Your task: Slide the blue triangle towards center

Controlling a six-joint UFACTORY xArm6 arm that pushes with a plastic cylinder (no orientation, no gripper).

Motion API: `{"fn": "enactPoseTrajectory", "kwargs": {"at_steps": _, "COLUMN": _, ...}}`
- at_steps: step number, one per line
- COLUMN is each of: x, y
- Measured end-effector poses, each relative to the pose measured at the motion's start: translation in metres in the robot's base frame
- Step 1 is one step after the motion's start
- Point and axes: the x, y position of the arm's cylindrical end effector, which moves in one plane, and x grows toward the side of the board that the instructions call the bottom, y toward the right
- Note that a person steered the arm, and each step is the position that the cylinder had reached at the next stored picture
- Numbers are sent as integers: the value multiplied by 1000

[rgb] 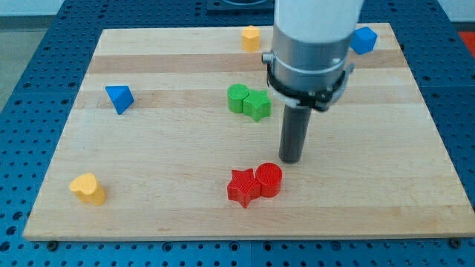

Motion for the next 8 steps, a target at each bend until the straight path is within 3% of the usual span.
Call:
{"fn": "enactPoseTrajectory", "kwargs": {"at_steps": 1, "x": -5, "y": -45}}
{"fn": "enactPoseTrajectory", "kwargs": {"at_steps": 3, "x": -8, "y": -207}}
{"fn": "enactPoseTrajectory", "kwargs": {"at_steps": 5, "x": -56, "y": -324}}
{"fn": "enactPoseTrajectory", "kwargs": {"at_steps": 6, "x": -82, "y": -346}}
{"fn": "enactPoseTrajectory", "kwargs": {"at_steps": 8, "x": -94, "y": -292}}
